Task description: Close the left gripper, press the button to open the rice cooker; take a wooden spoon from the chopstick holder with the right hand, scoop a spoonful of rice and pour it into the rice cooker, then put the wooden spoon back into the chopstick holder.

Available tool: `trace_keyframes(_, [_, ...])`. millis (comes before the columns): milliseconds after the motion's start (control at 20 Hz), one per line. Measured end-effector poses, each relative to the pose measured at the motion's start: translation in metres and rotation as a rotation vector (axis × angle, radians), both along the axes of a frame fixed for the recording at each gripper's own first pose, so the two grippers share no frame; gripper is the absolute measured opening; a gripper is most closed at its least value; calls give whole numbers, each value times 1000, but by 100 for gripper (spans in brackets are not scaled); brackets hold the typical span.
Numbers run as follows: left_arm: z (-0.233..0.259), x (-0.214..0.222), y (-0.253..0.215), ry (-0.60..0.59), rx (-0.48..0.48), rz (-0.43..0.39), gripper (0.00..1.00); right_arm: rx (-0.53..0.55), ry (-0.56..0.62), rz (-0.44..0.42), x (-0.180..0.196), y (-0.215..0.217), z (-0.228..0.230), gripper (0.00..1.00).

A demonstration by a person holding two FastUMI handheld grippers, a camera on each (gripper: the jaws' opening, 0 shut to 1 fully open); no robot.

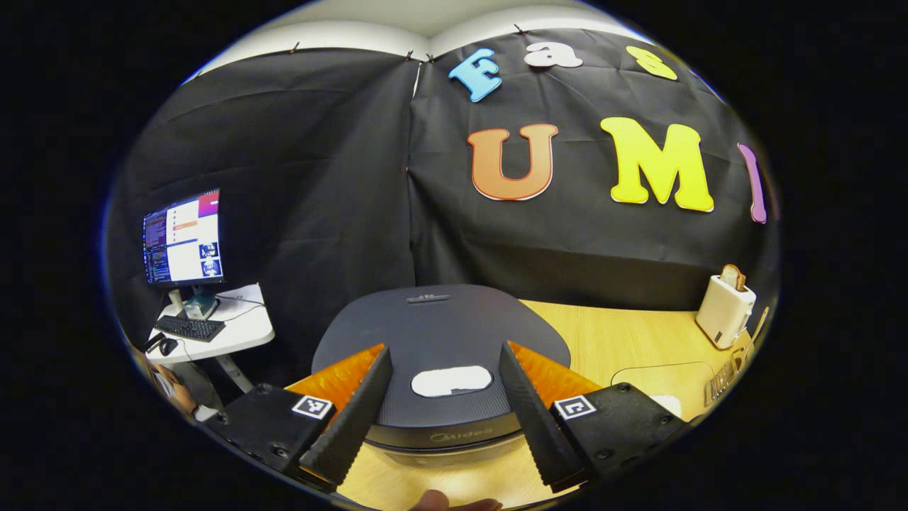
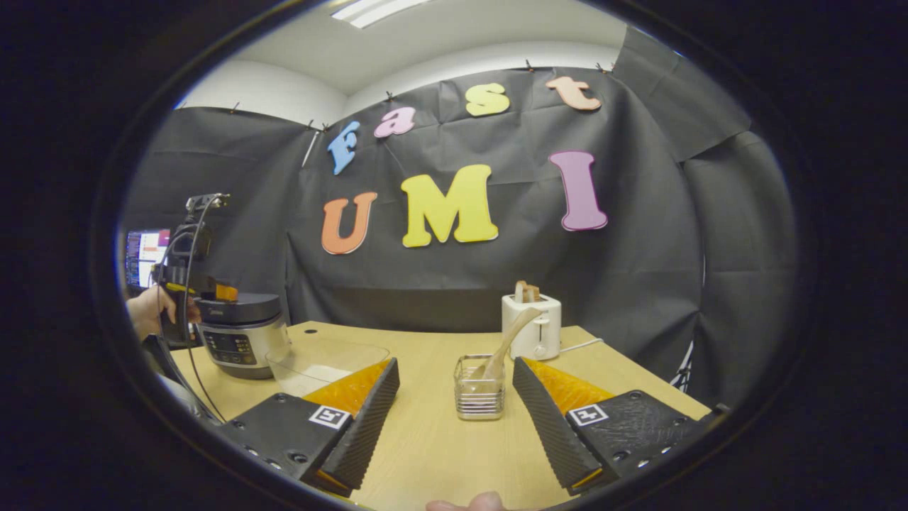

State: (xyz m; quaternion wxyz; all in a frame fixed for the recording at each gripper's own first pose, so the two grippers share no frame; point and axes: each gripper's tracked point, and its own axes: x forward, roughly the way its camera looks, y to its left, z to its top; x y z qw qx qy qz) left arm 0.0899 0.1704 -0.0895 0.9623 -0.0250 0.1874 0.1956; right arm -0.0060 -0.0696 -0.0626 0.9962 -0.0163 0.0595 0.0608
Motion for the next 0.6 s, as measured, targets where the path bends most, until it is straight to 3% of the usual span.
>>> trace_keyframes(150, [-5, -3, 1, -42, 48, -40, 96, 3, 0, 17, 5, 10, -6, 96])
trace_keyframes(300, [-5, -4, -1, -94, 33, -69, 94, 24, 21, 37, 7, 22, -13, 96])
trace_keyframes(350, [-4, -4, 0, -92, 36, -77, 87, 27, 24, 37, 8, 23, -14, 92])
trace_keyframes(400, [-3, -4, 1, -95, 35, -76, 87, 30, 21, 35, 8, 24, -12, 92])
trace_keyframes(450, [-3, -3, 2, -100, 28, -72, 93, 31, 12, 29, 9, 24, -8, 96])
trace_keyframes(550, [-1, -2, 1, -93, 39, -99, 93, 31, -15, 10, 10, 22, 1, 91])
trace_keyframes(600, [0, -2, 2, -88, 41, -106, 93, 33, -27, 1, 10, 20, 6, 96])
